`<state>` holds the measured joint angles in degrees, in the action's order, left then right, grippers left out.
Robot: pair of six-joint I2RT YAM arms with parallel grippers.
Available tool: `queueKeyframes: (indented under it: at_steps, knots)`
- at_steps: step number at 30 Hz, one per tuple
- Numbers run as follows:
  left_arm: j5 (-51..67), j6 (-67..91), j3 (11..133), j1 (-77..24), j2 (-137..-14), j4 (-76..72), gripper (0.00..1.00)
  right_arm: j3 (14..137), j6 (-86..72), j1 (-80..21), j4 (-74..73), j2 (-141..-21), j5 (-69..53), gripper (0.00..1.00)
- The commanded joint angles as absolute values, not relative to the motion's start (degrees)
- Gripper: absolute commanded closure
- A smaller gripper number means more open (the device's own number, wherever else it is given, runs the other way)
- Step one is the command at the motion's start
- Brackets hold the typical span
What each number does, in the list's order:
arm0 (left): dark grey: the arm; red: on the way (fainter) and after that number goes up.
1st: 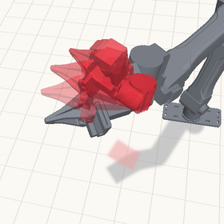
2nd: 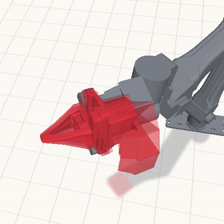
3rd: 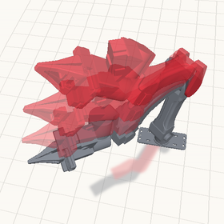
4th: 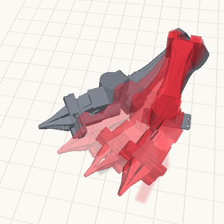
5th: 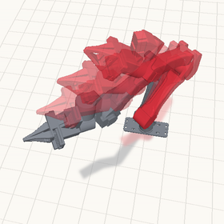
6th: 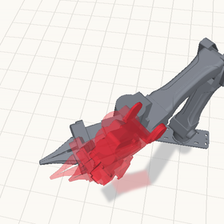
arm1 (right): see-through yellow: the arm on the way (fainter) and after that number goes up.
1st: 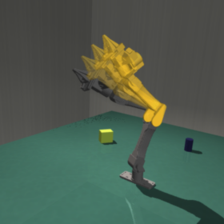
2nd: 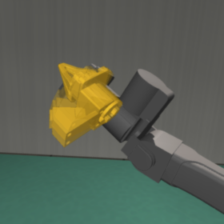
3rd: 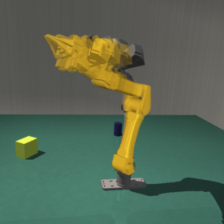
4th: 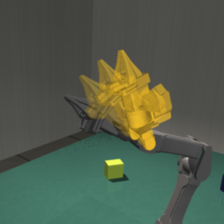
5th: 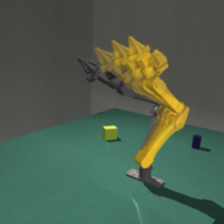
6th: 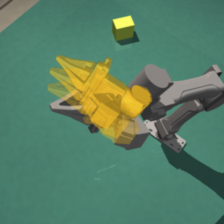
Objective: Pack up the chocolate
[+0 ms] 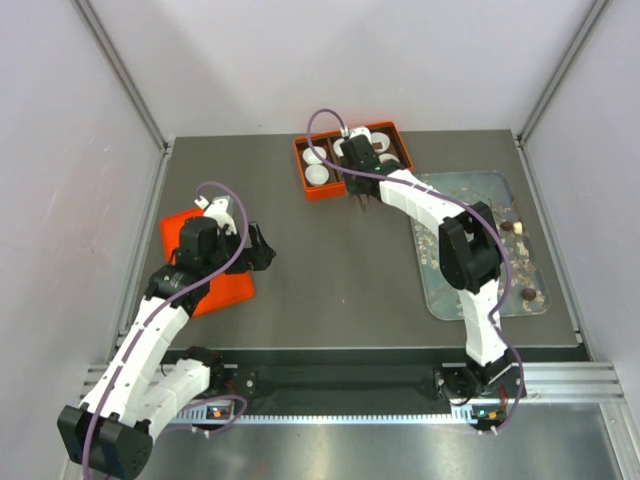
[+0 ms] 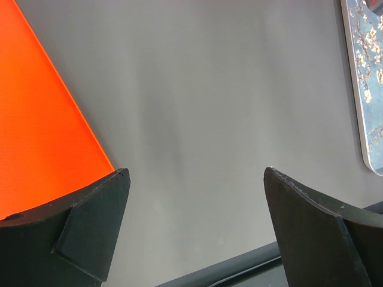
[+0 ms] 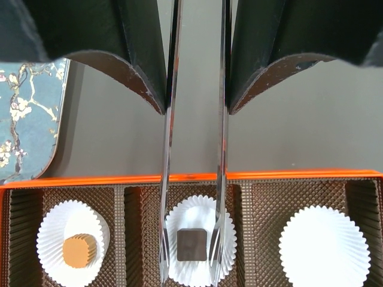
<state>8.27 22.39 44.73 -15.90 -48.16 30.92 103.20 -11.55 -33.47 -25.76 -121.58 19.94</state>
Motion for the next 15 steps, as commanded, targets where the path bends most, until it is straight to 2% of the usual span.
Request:
queueKeyframes:
  at_steps: [1,7,15]
  knots:
    - [8.09,21.8,44.65,-16.0,-47.81,29.62,0.02,104.6,-11.07,-33.75,-23.2,-117.43,21.71,0.58]
    - [8.09,21.88,44.65,-16.0,-47.64,29.53,0.02,99.33,-12.91,-33.75,-22.94,-107.42,22.94,0.59]
    - [8.44,21.88,44.56,-16.0,-47.28,29.36,0.02,81.84,-19.85,-30.86,-28.2,-89.75,26.89,0.59]
